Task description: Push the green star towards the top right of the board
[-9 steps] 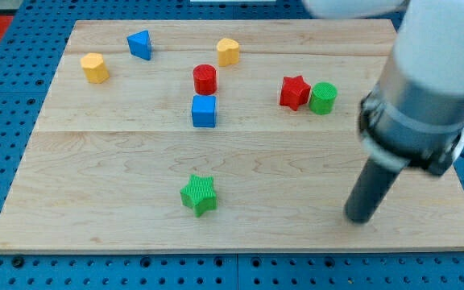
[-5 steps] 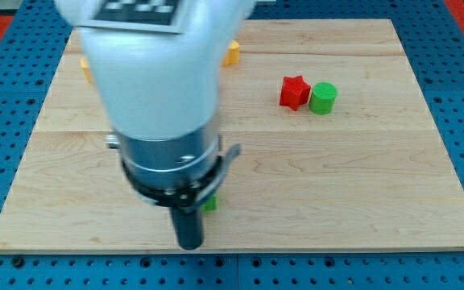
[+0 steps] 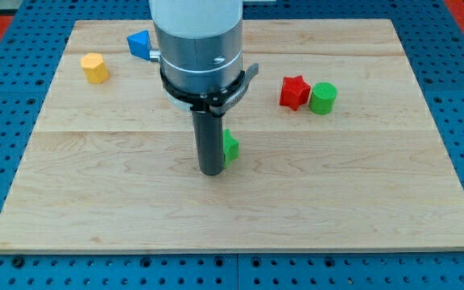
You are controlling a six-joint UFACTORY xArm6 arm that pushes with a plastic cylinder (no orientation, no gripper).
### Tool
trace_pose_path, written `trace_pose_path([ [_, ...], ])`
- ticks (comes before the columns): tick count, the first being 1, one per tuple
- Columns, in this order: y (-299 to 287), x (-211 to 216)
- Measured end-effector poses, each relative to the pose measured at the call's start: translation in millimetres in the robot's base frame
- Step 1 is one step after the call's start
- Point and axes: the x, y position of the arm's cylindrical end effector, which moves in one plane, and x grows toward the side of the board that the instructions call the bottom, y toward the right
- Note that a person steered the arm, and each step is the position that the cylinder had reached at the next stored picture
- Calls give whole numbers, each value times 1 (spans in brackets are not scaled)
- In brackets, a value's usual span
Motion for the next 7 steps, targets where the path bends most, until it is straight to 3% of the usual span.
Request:
trace_pose_path([
  [1,-5,-2],
  [2,36,-9],
  [4,33,-46],
  [5,9,-39],
  [7,29,-78],
])
